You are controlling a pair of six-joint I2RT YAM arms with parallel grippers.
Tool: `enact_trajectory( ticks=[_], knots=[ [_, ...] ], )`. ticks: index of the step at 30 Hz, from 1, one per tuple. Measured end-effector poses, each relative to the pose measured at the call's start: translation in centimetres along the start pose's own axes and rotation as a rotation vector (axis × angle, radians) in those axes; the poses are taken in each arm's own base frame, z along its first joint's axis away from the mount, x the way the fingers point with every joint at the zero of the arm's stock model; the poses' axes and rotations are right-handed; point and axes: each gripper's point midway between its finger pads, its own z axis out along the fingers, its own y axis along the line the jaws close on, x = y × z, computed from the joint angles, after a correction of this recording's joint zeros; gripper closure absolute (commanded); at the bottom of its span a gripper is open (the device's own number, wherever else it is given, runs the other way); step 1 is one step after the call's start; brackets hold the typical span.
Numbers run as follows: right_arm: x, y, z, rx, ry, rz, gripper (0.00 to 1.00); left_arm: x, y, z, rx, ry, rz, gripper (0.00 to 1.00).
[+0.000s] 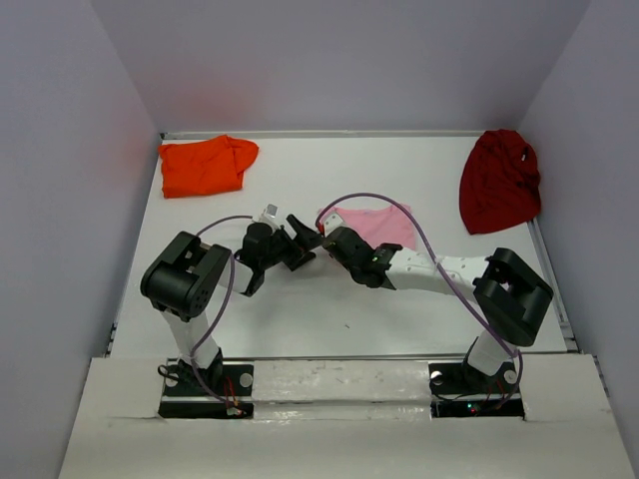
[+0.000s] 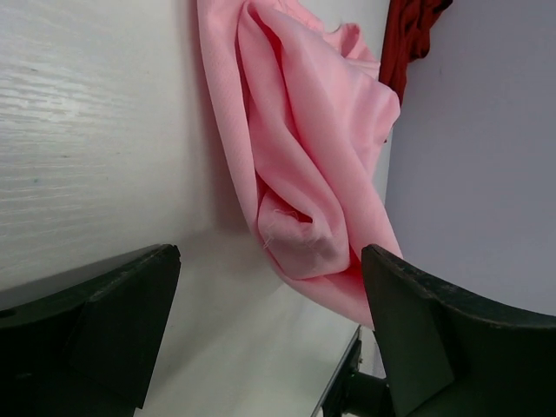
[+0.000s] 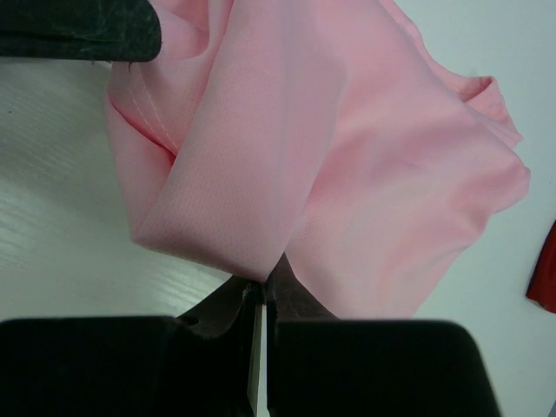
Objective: Fold and stack the t-shirts
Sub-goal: Neatly place the folded tshirt to the corner
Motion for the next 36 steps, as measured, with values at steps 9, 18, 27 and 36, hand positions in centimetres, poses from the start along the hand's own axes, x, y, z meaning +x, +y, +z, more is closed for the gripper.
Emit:
enact_trajectory(
  ticks=[9,18,27,36],
  knots=[
    [0.0,0.1,-0.1,-0.010,0.002,-0.001,1.00,-0.9,-1.1,2.1,0.063,-0.003,-0.016,0.01],
    [0.2,0.1,-0.1,-0.013,0.008,-0.005,1.00,-1.3,-2.5,4.3,0.113,0.009,-0.017,0.01],
    [0.3,0.1,-0.2,-0.013,0.011,-0.007,1.00,0.3,-3.4,6.2,0.133,0.055,-0.017,0.01],
    [0.3,0.1,-0.2,-0.013,0.011,-0.007,1.00,0.7,-3.6,7.1,0.145,0.069,-0.019,0.24]
  ],
)
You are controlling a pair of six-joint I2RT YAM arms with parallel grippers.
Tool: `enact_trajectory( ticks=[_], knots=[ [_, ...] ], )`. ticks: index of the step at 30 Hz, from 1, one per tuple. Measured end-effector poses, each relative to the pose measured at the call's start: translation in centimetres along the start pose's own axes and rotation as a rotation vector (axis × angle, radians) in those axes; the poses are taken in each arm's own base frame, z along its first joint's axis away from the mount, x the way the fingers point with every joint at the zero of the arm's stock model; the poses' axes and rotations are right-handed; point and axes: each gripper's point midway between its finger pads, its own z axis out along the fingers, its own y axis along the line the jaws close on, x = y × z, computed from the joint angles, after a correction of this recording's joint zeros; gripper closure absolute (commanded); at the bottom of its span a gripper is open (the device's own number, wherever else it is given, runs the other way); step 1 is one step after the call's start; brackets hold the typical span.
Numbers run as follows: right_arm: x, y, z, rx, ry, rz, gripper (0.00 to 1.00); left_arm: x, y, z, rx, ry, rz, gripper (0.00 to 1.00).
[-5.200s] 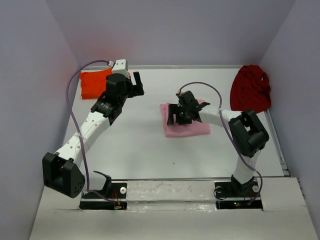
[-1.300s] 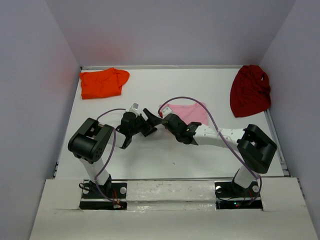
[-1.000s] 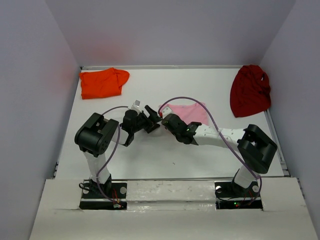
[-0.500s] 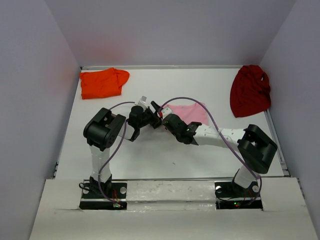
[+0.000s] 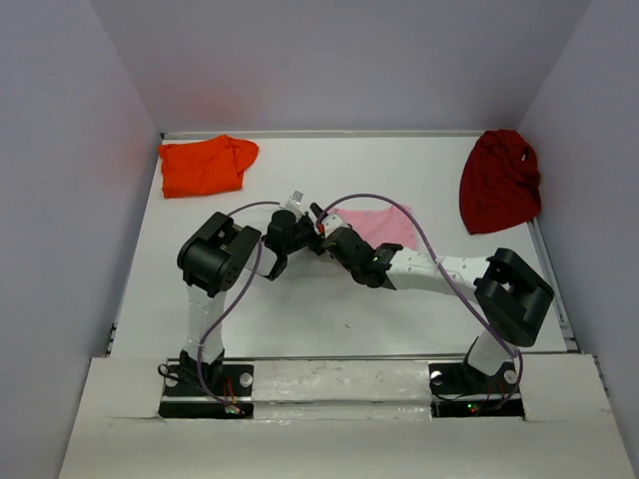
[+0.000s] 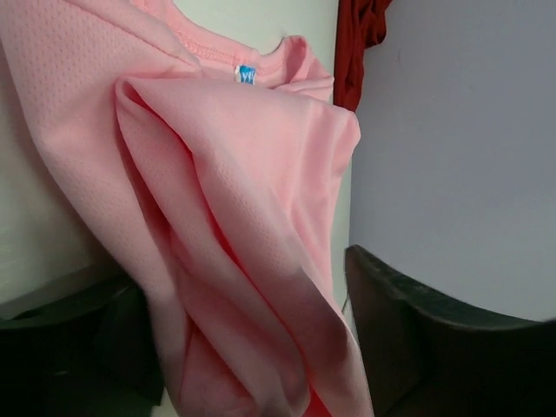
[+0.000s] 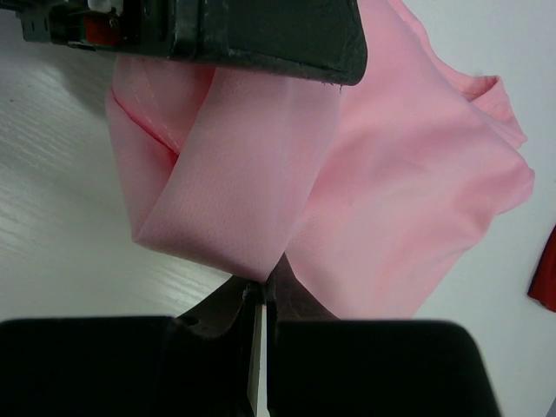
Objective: Fold and stack the t-shirts
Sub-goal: Neatly place the folded tshirt to the corner
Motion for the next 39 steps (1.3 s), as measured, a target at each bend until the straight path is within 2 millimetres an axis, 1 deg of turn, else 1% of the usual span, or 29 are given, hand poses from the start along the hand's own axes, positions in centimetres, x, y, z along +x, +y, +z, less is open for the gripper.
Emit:
enact_trajectory(
  ticks=[2,3,4,9,10,11,12,13,14,16,19,23,26,28,29,30,31,32,33,34,35,38,39],
  knots=[
    [0.0,0.0,0.0,0.000,0.000,0.000,1.00,0.1,0.3,0.1,-0.004,0.005,-0.004,0.64],
    [0.0,0.0,0.0,0.000,0.000,0.000,1.00,0.1,0.5,0.2,-0.007,0.006,0.003,0.89],
    [0.0,0.0,0.0,0.000,0.000,0.000,1.00,0.2,0.6,0.3,-0.009,0.009,-0.003,1.00],
    [0.0,0.0,0.0,0.001,0.001,-0.001,1.00,0.3,0.8,0.7,-0.010,0.028,-0.005,1.00],
    [0.0,-0.1,0.0,0.005,0.000,0.001,0.80,0.4,0.7,0.8,-0.009,0.030,-0.004,1.00],
    [0.0,-0.2,0.0,0.010,0.000,0.004,0.63,0.5,0.7,0.8,-0.008,0.032,-0.002,1.00],
    [0.0,-0.3,0.0,0.021,0.000,0.010,0.26,0.5,0.7,0.8,-0.010,0.034,0.000,1.00],
    [0.0,-0.6,-0.1,0.031,0.000,0.012,0.20,0.5,0.7,0.9,-0.013,0.035,0.002,1.00],
    [0.0,-0.6,-0.2,0.031,-0.001,0.025,0.18,0.5,0.8,1.0,-0.018,0.039,0.005,1.00],
    [-0.3,-0.9,-0.8,0.034,-0.013,0.061,0.10,0.4,0.9,1.2,-0.030,0.046,0.015,1.00],
    [-0.9,-1.7,-2.4,0.030,-0.051,0.132,0.10,0.1,1.0,1.7,-0.053,0.061,0.041,1.00],
    [-1.8,-2.7,-4.9,0.000,-0.117,0.241,0.10,-1.2,1.4,2.3,-0.102,0.076,0.089,1.00],
    [-1.8,-2.8,-5.8,-0.023,-0.134,0.295,0.10,-3.3,1.5,2.5,-0.148,0.076,0.133,1.00],
    [-1.5,-2.6,-6.3,-0.039,-0.135,0.319,0.10,-5.5,1.3,2.6,-0.184,0.066,0.172,1.00],
    [-1.4,-2.3,-6.5,-0.053,-0.134,0.328,0.10,-6.3,1.2,2.5,-0.199,0.064,0.184,1.00],
    [-1.4,-2.2,-6.6,-0.064,-0.137,0.336,0.10,-8.1,0.8,2.6,-0.221,0.051,0.211,1.00],
    [-1.4,-2.0,-6.8,-0.073,-0.138,0.344,0.10,-8.9,0.6,2.6,-0.233,0.047,0.233,1.00],
    [-1.3,-1.7,-7.0,-0.089,-0.139,0.353,0.10,-10.7,0.1,2.5,-0.250,0.029,0.264,1.00],
    [-1.4,-1.4,-7.2,-0.103,-0.142,0.360,0.10,-12.1,-0.6,2.4,-0.259,0.016,0.287,1.00],
    [-1.4,-1.2,-7.4,-0.114,-0.145,0.368,0.10,-13.2,-0.9,2.2,-0.265,0.005,0.307,1.00],
    [-1.4,-0.9,-7.6,-0.128,-0.150,0.373,0.10,-14.8,-1.6,1.9,-0.279,-0.007,0.331,1.00],
    [-0.9,0.2,-8.1,-0.172,-0.149,0.381,0.10,-18.1,-3.3,1.0,-0.314,-0.031,0.399,1.00],
    [-0.5,0.7,-8.2,-0.188,-0.146,0.381,0.10,-20.0,-4.3,0.6,-0.324,-0.051,0.433,1.00]
  ],
)
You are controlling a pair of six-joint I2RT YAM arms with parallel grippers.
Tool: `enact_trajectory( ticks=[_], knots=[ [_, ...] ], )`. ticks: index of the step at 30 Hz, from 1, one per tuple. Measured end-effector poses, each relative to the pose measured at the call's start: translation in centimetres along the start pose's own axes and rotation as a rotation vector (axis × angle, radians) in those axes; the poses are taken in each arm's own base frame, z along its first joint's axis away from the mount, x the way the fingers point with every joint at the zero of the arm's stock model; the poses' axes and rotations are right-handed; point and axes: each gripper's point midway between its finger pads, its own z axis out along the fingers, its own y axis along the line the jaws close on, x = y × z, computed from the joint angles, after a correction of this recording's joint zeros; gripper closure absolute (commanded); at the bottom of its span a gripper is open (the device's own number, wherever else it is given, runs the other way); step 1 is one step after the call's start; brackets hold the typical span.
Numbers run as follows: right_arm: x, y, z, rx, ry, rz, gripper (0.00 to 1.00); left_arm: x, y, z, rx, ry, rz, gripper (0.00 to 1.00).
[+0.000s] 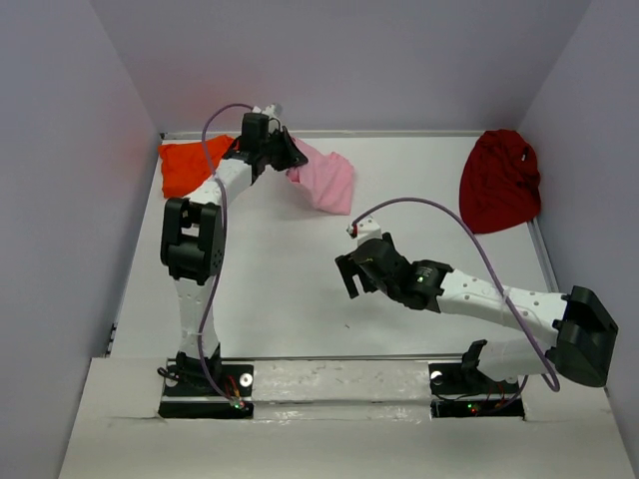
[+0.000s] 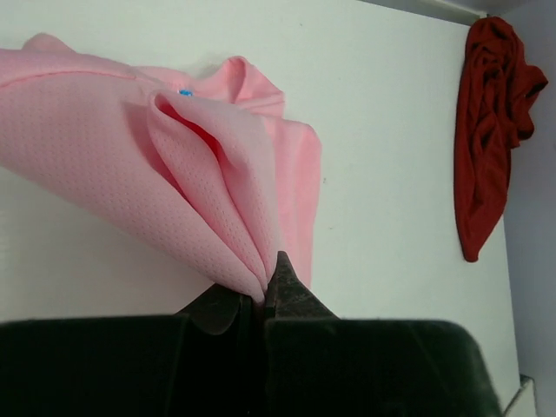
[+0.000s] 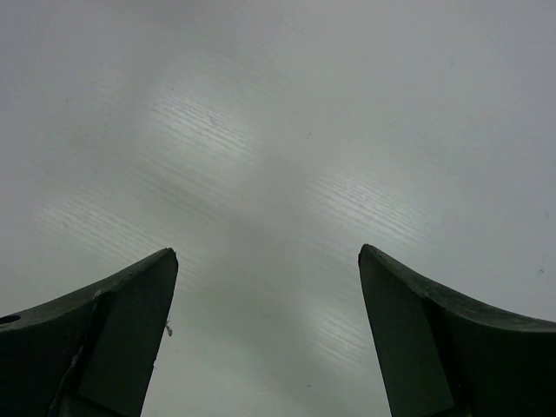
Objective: Fold and stack the t-shirts
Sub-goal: Neatly place the folded tshirt to the corner
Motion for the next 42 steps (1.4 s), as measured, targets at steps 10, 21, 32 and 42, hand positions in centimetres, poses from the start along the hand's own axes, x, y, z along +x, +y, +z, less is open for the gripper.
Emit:
enact_trajectory(
  ticks=[10,21,32,42],
  knots=[
    [3.0,1.4,0.2,-0.050,0.045,0.000,0.10,-5.1,5.6,-1.5,-0.117,0.015,0.080,1.00],
    [3.2,2.7,1.0,-0.079,0.045,-0.004,0.11,-7.1,10.6,-3.0,-0.207,0.053,0.082,1.00],
    [4.3,4.6,1.4,-0.130,0.075,-0.026,0.11,-15.4,13.4,-8.0,-0.276,-0.121,0.103,1.00],
    [5.8,5.5,2.2,-0.149,0.117,-0.046,0.11,-16.4,15.7,-7.4,-0.292,-0.143,0.102,1.00]
  ],
)
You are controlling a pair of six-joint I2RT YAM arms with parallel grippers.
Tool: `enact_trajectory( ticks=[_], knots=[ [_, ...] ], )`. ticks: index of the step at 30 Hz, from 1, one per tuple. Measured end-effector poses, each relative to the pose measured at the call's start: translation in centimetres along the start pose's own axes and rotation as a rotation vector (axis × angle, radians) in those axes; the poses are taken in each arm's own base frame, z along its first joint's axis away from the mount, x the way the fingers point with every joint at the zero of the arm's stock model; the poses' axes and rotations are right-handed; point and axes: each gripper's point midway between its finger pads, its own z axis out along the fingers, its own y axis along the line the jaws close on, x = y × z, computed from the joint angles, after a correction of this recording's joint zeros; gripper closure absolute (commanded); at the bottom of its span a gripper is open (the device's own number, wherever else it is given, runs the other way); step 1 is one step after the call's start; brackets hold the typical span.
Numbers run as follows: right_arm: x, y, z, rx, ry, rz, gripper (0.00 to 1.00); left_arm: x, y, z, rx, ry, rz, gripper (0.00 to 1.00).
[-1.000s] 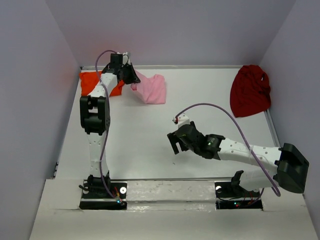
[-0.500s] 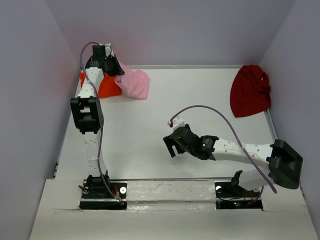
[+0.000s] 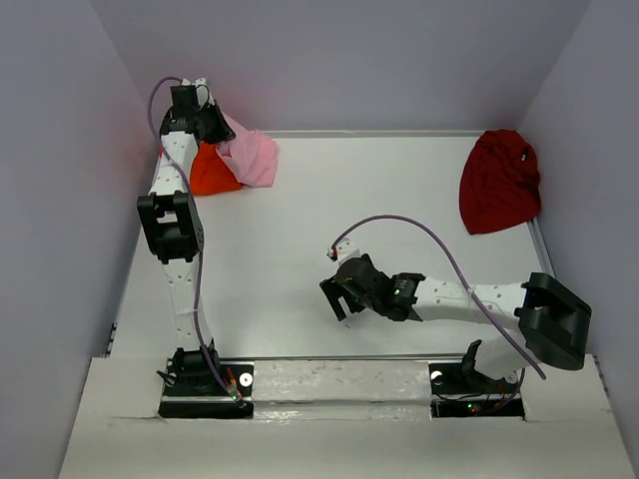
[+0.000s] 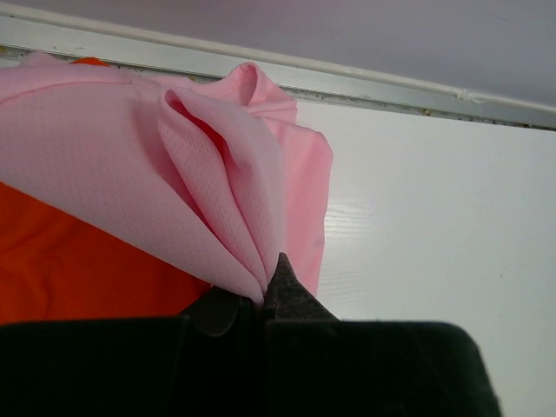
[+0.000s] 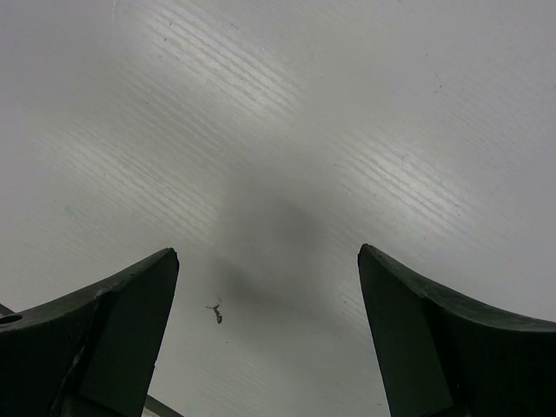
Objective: Fold and stack the t-shirts
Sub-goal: Neatly place the folded tshirt to the corner
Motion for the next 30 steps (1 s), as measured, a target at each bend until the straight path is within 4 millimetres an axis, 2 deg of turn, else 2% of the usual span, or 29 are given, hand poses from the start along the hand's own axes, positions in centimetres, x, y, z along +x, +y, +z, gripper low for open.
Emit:
enact_trajectory(
  ticks=[11,19,26,30],
  knots=[
    [1.7,0.7,1.6,-0.008,0.053,-0.024,0.11,-0.3,-0.6,0.3,0.023,-0.016,-0.010,1.00],
    [1.7,1.1,1.5,-0.019,0.053,-0.031,0.11,-0.1,-0.5,0.1,0.018,-0.012,-0.014,1.00],
    [1.7,1.2,1.5,-0.019,0.053,-0.031,0.11,0.0,0.0,-2.1,-0.003,-0.009,-0.028,1.00],
    [1.7,1.2,1.5,-0.019,0.052,-0.030,0.11,-1.1,-0.5,-3.5,0.002,-0.037,-0.020,1.00]
  ],
)
